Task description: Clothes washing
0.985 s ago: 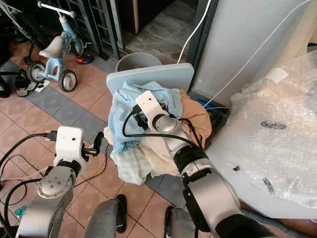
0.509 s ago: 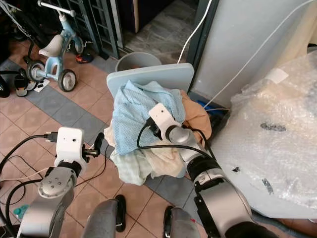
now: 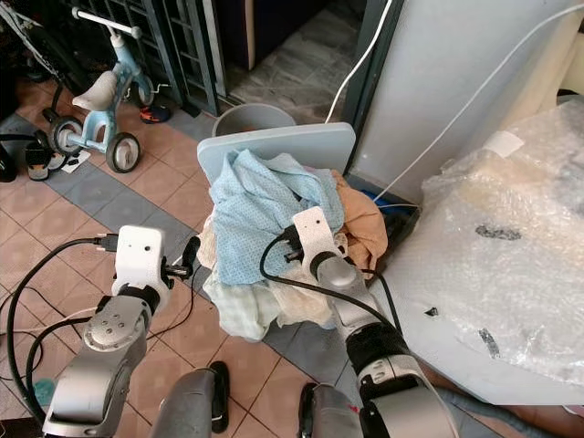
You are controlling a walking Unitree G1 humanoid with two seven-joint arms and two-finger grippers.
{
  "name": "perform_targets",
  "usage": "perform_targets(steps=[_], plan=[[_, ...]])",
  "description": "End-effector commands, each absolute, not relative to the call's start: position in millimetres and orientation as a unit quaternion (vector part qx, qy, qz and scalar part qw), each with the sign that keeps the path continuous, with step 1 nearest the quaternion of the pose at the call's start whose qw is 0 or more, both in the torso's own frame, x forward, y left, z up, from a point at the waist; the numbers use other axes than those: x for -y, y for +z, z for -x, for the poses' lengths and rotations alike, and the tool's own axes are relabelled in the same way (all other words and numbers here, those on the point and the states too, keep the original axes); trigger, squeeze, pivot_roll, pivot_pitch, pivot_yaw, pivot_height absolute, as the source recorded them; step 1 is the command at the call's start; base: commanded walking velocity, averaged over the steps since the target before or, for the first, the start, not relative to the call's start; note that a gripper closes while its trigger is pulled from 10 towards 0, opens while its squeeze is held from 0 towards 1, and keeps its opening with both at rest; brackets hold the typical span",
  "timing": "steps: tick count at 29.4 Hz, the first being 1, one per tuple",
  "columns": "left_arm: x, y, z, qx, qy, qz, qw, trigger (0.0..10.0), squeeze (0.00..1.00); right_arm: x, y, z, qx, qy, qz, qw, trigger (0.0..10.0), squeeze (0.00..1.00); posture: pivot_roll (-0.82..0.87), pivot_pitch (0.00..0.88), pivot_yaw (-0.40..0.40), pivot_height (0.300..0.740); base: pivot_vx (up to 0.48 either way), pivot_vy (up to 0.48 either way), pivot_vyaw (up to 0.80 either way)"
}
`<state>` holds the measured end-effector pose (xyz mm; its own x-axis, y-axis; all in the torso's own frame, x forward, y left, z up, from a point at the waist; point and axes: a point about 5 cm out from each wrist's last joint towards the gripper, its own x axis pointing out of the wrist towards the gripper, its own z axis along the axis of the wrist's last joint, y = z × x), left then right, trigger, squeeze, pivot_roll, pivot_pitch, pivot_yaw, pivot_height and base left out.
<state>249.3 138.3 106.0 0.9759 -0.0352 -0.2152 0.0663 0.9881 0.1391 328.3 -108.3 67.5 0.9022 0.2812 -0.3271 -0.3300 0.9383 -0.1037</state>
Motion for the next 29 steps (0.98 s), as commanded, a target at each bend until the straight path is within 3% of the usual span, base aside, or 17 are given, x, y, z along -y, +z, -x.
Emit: perform_targets(steps=[1,3,8,10,16,23,24,25,29], plan=[[-139,103,-249,-0.111,-0.021,-0.074,0.991,10.0,0.00,119,68,-327,-0.151,0.136,0.072,0.977,0.0,0.00,0.06,0.130,-0.027,0.740,0.000,0.000,0.00],[-140,101,-249,-0.112,-0.019,-0.073,0.991,10.0,0.00,127,84,-321,-0.093,0.120,0.059,0.987,0.0,0.00,0.04,0.119,-0.019,0.740,0.000,0.000,0.00],[-139,104,-255,-0.093,-0.014,-0.075,0.993,10.0,0.00,138,100,-307,-0.054,0.105,0.029,0.993,0.0,0.00,0.02,0.113,-0.007,0.740,0.000,0.000,0.00],[-140,106,-260,-0.096,0.003,-0.045,0.994,10.0,0.00,138,114,-300,-0.021,0.130,0.044,0.990,0.0,0.00,0.01,0.106,0.018,0.740,0.000,0.000,0.00],[-128,116,-274,-0.071,-0.037,-0.062,0.995,10.0,0.00,132,146,-290,0.038,0.209,0.098,0.972,0.0,0.00,-0.03,0.101,0.061,0.740,0.000,0.000,0.00],[-128,125,-278,-0.037,-0.032,-0.059,0.997,10.0,0.00,135,183,-294,0.108,0.106,0.058,0.987,0.0,0.00,-0.02,0.077,0.057,0.740,0.000,0.000,0.00],[-128,124,-277,-0.037,-0.033,-0.059,0.997,10.0,0.00,135,183,-294,0.109,0.092,0.057,0.988,0.5,0.00,-0.02,0.071,0.058,0.740,0.000,0.000,0.00],[-129,122,-276,-0.037,-0.033,-0.059,0.997,10.0,0.00,136,181,-293,0.108,0.063,0.054,0.991,10.0,0.00,-0.02,0.065,0.060,0.740,0.000,-0.292,-0.80],[-129,119,-277,-0.034,-0.035,-0.058,0.997,10.0,0.00,138,177,-293,0.104,0.022,0.054,0.993,10.0,0.00,-0.03,0.047,0.061,0.740,0.000,-0.297,-0.79]])
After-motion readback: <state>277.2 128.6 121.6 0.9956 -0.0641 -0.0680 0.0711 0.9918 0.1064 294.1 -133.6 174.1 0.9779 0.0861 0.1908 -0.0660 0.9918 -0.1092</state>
